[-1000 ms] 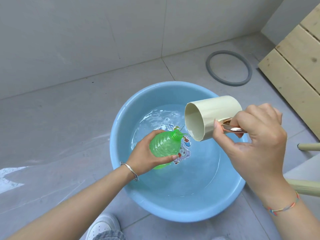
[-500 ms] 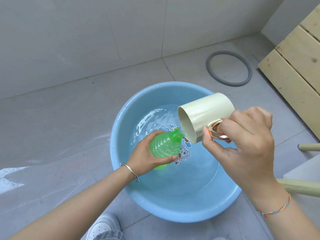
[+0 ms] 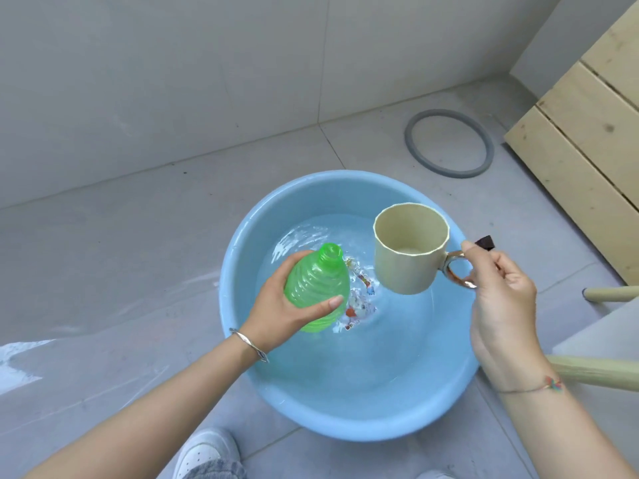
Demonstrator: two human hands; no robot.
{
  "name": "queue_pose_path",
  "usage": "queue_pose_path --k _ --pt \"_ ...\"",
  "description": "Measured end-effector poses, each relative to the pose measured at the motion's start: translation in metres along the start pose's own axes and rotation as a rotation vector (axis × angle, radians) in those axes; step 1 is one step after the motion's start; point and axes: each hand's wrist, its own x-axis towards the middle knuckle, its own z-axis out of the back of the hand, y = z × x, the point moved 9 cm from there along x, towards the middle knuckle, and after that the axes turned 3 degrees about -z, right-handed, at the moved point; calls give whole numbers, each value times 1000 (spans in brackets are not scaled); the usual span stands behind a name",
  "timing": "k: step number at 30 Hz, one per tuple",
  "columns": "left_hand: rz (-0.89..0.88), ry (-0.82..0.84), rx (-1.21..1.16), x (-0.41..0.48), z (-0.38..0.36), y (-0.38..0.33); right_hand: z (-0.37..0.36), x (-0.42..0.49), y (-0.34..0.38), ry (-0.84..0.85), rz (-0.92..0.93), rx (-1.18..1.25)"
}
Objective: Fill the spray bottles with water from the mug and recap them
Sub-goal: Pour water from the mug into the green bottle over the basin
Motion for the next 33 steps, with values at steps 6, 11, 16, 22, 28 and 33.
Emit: queue_pose_path --k 6,11,16,22,28,33 --pt "-40 1 3 -1 8 -21 2 -11 -25 18 -165 131" --pt "-73 77 336 3 15 -40 16 -15 -10 -34 -120 7" --pt "-75 151 621 8 11 -41 25 -15 -3 -45 -92 -4" --pt "-71 177 851 10 7 -39 34 -15 -2 -27 -96 12" --pt "-41 137 771 9 18 -44 34 -22 13 2 -87 84" --pt "-60 88 361 5 25 -76 21 -39 52 90 -87 304"
